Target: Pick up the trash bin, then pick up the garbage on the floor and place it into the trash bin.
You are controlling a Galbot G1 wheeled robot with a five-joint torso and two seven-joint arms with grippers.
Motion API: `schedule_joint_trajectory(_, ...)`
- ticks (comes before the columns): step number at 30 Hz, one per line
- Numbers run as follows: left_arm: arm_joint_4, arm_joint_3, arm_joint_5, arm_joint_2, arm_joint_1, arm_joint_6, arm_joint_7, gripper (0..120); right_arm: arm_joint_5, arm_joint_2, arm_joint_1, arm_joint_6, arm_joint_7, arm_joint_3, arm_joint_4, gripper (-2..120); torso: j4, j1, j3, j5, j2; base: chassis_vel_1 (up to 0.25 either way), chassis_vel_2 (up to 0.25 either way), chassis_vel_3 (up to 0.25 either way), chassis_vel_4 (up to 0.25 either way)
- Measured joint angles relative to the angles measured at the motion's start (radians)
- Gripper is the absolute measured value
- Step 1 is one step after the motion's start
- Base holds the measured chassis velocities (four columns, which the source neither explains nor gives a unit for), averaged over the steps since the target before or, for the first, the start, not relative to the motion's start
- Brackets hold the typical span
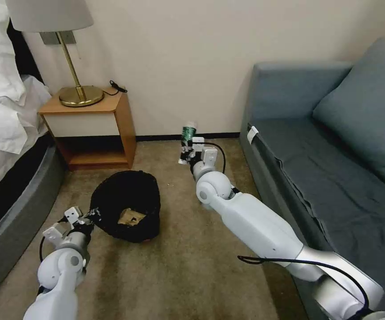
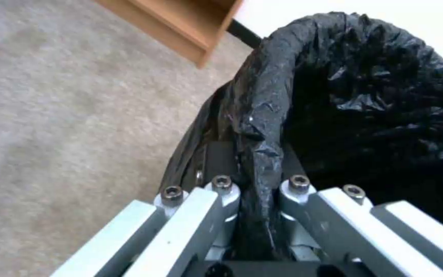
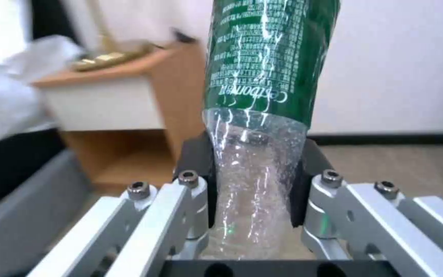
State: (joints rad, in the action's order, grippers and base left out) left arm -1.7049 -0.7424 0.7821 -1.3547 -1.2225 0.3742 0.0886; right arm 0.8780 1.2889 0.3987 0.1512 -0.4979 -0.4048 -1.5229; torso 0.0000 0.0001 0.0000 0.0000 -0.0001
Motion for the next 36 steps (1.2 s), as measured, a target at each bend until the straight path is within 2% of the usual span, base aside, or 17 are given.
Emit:
schedule_joint_trajectory(8, -0.012, 0.023, 0.003, -0.006, -0.003, 0.009, 0.004, 4, -0.079, -0.025, 0.031, -0.054, 0.091, -0.074, -0.050, 23, 0.0000, 0.000, 0.000, 0.0001, 0.000, 0.000, 0.000, 0.000, 0.000)
schedule_joint_trajectory(12, -0.021, 0.028, 0.008, -0.018, -0.009, 0.018, 0.012, 4, -0.159, -0.037, 0.085, -0.088, 0.144, -0.130, -0.078, 22, 0.0000, 0.000, 0.000, 0.0001, 0.000, 0.000, 0.000, 0.000, 0.000)
schedule_joint_trajectory(19, -0.027, 0.023, 0.009, -0.021, -0.016, 0.032, 0.014, 4, -0.237, -0.015, 0.143, -0.103, 0.175, -0.145, -0.056, 22, -0.0001, 0.000, 0.000, 0.0000, 0.000, 0.000, 0.000, 0.000, 0.000)
schedule_joint_trajectory(29, -0.028, 0.013, 0.009, -0.027, -0.029, 0.035, 0.010, 4, -0.260, 0.000, 0.145, -0.101, 0.182, -0.202, -0.060, 22, 0.0000, 0.000, 0.000, -0.0001, 0.000, 0.000, 0.000, 0.000, 0.000)
schedule_joint_trajectory(32, -0.028, 0.008, 0.009, -0.028, -0.030, 0.035, 0.010, 4, -0.262, -0.006, 0.147, -0.095, 0.182, -0.209, -0.077, 32, 0.0001, 0.000, 0.000, 0.0000, 0.000, 0.000, 0.000, 0.000, 0.000)
schedule_joint_trajectory(33, -0.028, 0.008, 0.009, -0.028, -0.030, 0.035, 0.010, 4, -0.262, -0.006, 0.147, -0.095, 0.182, -0.209, -0.077, 32, 0.0001, 0.000, 0.000, 0.0000, 0.000, 0.000, 0.000, 0.000, 0.000)
schedule_joint_trajectory(36, -0.028, 0.001, 0.009, -0.030, -0.030, 0.035, 0.010, 4, -0.269, -0.023, 0.156, -0.089, 0.189, -0.217, -0.094, 47, -0.0001, 0.000, 0.000, -0.0001, 0.000, 0.000, 0.000, 0.000, 0.000)
